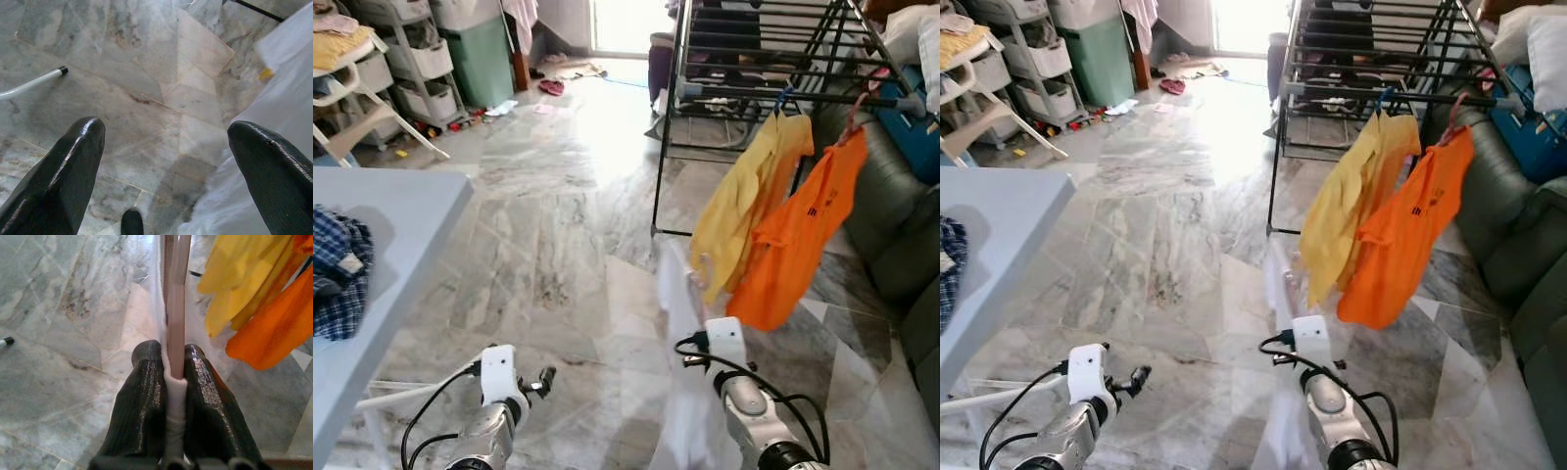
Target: Hang hanger
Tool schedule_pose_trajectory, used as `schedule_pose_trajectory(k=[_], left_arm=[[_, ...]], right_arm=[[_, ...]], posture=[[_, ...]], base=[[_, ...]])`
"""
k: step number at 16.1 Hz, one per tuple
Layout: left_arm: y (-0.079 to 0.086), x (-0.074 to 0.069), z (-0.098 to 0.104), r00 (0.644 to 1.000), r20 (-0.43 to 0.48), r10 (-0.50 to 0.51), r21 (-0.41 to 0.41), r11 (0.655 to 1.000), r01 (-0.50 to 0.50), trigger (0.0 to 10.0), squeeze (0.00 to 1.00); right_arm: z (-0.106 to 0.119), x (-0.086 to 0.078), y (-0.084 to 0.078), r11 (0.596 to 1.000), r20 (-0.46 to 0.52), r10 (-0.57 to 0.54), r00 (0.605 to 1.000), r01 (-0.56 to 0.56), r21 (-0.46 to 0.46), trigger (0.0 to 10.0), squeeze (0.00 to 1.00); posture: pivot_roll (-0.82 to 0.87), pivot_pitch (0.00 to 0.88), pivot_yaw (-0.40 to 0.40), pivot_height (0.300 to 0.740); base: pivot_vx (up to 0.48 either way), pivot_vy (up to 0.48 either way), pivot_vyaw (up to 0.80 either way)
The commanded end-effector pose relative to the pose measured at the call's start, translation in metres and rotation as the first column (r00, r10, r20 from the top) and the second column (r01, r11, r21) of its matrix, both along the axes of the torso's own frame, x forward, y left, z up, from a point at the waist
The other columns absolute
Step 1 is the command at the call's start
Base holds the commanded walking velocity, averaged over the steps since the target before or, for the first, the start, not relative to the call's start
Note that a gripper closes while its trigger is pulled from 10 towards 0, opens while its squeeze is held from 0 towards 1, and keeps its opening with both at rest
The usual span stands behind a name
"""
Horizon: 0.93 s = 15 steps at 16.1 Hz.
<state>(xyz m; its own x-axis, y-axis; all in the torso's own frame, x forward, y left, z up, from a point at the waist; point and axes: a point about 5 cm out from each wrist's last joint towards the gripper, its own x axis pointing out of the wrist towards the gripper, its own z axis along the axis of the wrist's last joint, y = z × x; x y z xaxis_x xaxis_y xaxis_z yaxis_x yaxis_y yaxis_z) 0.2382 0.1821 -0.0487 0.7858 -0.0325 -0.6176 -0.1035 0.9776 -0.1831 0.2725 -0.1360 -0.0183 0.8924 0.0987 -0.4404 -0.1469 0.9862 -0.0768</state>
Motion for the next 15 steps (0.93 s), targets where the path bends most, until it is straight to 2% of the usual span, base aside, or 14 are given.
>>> schedule_pose_trajectory(k=[1, 3, 7, 10, 11, 12, 15], left_arm=[[-0.0023, -0.0009, -0.0008, 1.000, 0.001, 0.014, 0.000, 1.000, -0.014, 10.0, 0.00], [0.0029, -0.0040, -0.0015, 1.000, 0.007, 0.010, 0.066, 0.998, -0.010, 10.0, 0.00], [0.0037, 0.0002, 0.0016, 1.000, 0.022, -0.001, 0.056, 0.998, 0.000, 10.0, 0.00], [-0.0011, 0.0017, 0.0020, 1.000, 0.027, 0.007, 0.034, 0.999, -0.008, 10.0, 0.00], [-0.0035, 0.0003, 0.0010, 0.999, 0.030, 0.020, 0.027, 0.999, -0.020, 10.0, 0.00], [-0.0043, -0.0008, 0.0003, 0.999, 0.031, 0.023, 0.028, 0.999, -0.024, 10.0, 0.00], [0.0008, -0.0081, -0.0031, 0.999, 0.028, 0.044, 0.053, 0.998, -0.045, 10.0, 0.00]], right_arm=[[0.0100, 0.0109, -0.0025, 1.000, 0.038, 0.006, 0.999, -0.006, -0.010, 10.0, 0.00], [0.0120, 0.0135, 0.0000, 1.000, 0.040, 0.017, 0.999, -0.017, -0.009, 10.0, 0.00], [0.0105, 0.0114, 0.0020, 1.000, 0.038, 0.023, 0.999, -0.023, 0.004, 10.0, 0.00], [0.0091, 0.0101, 0.0044, 0.999, 0.029, 0.047, 0.999, -0.047, -0.001, 10.0, 0.00], [0.0087, 0.0103, 0.0036, 0.998, 0.020, 0.059, 0.998, -0.059, -0.005, 10.0, 0.00], [0.0083, 0.0102, 0.0032, 0.998, 0.014, 0.065, 0.998, -0.065, -0.006, 10.0, 0.00], [0.0073, 0.0098, 0.0059, 0.996, -0.002, 0.092, 0.996, -0.092, -0.011, 10.0, 0.00]], posture=[[-0.08, 0.000, -0.036, 0.740], [-0.07, 0.000, -0.037, 0.740], [-0.07, 0.000, -0.037, 0.740], [-0.05, 0.000, -0.070, 0.740], [-0.02, 0.000, -0.115, 0.740], [-0.01, 0.000, -0.121, 0.740], [0.03, 0.000, -0.175, 0.740]], base=[[0.000, 0.000, 0.00], [0.000, 0.000, 0.00], [0.000, 0.000, 0.00], [0.000, 0.000, 0.00], [0.000, 0.000, 0.00], [0.000, 0.000, 0.00], [0.000, 0.000, 0.00]])
